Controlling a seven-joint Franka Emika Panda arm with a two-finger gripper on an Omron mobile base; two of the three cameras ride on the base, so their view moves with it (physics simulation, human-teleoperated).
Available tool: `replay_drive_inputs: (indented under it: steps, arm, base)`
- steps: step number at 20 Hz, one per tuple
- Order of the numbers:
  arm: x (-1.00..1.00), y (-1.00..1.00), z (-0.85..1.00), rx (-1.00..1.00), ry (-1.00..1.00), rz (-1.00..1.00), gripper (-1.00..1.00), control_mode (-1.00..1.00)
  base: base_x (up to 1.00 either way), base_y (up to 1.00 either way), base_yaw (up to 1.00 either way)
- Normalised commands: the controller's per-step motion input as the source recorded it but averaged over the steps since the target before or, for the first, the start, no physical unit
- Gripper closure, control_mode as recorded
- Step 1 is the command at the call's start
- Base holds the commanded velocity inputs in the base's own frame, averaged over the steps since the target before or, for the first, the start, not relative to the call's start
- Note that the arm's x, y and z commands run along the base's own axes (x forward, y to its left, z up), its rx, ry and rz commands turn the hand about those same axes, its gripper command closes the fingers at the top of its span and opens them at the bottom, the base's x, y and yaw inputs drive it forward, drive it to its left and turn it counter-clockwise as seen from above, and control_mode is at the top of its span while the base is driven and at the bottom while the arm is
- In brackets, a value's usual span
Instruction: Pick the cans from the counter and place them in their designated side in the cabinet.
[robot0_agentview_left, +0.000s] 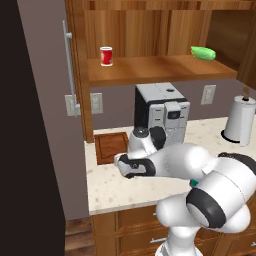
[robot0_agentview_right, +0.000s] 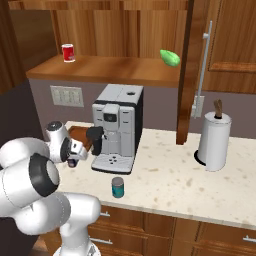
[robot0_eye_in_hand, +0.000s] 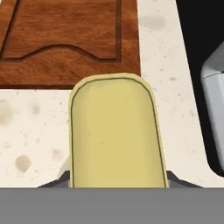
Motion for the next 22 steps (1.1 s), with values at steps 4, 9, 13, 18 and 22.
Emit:
replay_drive_inputs:
  steps: [4,9,13,18,22]
  arm:
    - [-0.28,-0.03,0.35,-0.01,-0.05,0.00,1.00,-1.00]
    - [-0.30,0.00,0.41,0.00,0.00,0.00,1.00,-1.00]
    - [-0.27,0.00,0.44,0.00,-0.01,0.01,1.00,-1.00]
    - [-0.21,0.00,0.43,0.01,-0.02,0.04,1.00,-1.00]
    - [-0.17,0.02,0.35,0.00,-0.03,0.04,1.00,-1.00]
  base:
    - [0.00,0.00,0.00]
    - [0.00,0.00,0.00]
    - [0.00,0.00,0.00]
    - [0.00,0.00,0.00]
    - [0.00,0.00,0.00]
